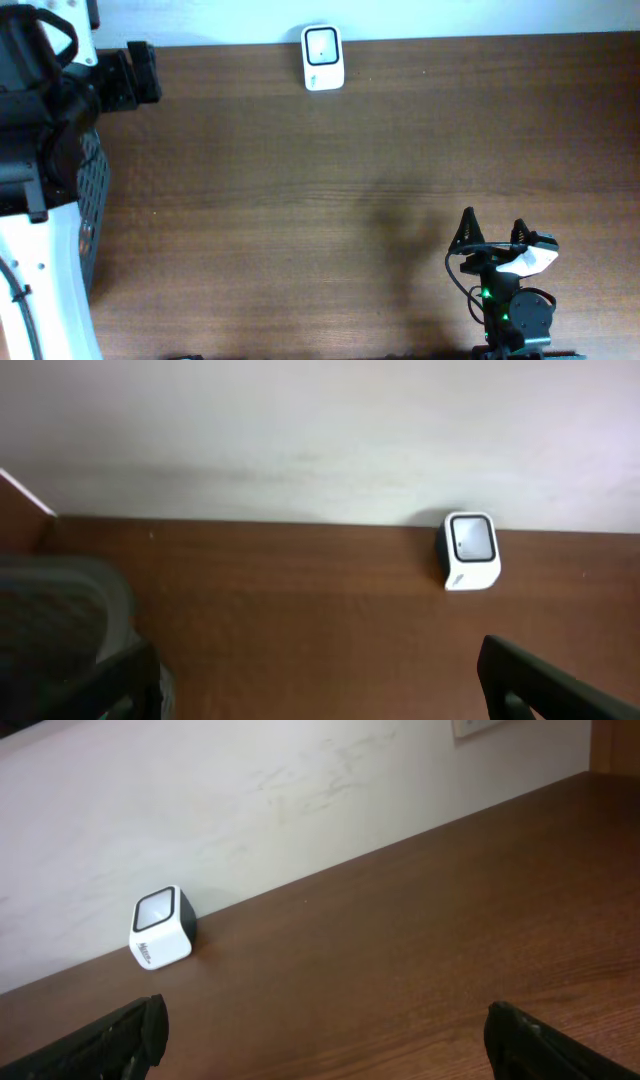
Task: Scan the item barcode
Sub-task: 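Reach the left gripper into the grey basket, then lift the green-capped jar out and place it near the scanner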
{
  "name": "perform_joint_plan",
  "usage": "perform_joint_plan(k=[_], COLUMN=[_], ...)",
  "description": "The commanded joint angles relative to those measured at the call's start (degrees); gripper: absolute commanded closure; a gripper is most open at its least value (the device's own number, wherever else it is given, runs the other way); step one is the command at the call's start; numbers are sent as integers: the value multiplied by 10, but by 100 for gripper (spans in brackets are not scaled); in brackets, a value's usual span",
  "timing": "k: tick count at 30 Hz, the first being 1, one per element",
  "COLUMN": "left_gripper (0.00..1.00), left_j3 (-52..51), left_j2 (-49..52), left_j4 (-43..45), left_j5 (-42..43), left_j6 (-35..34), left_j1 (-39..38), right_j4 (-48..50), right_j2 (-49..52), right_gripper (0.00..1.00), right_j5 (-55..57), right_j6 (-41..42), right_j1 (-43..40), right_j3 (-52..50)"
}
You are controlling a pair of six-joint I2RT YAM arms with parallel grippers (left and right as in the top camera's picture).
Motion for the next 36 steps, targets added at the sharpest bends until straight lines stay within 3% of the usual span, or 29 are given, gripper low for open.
perform_joint_plan(k=[1, 2, 3, 7, 9, 14, 20, 25, 36], left_gripper=[1, 2, 6, 7, 14, 16, 4, 1, 1], left_j3=[9, 9, 9, 9, 9, -3, -37, -37, -37], left_j2=[1, 1, 4, 59, 129, 264, 393, 410, 456], left_j4=[36, 38, 38, 5, -35, -50, 87, 163, 174], left_j5=[-105, -165, -174, -174, -174, -198, -212, -201, -199], left_j6=[-48, -118, -172, -225, -253, -258, -254, -254, -236], left_j1=[27, 64, 129, 277, 316, 347, 354, 354, 358], right_j4=[-3, -3, -3, -3, -3, -3, -3, -3, -3], right_j2=[-3, -3, -3, -3, -3, -3, -3, -3, -3], right_gripper=[2, 2, 2, 2, 1, 2, 2, 2, 2], right_j5=[1, 1, 1, 1, 1, 1, 1, 1, 1], right_j6=[3, 3, 3, 3, 3, 3, 3, 3, 3], right_j1=[-2, -2, -2, -2, -2, -2, -2, -2, -2], right_j3=[-4, -4, -4, -4, -4, -4, -4, -4, -4])
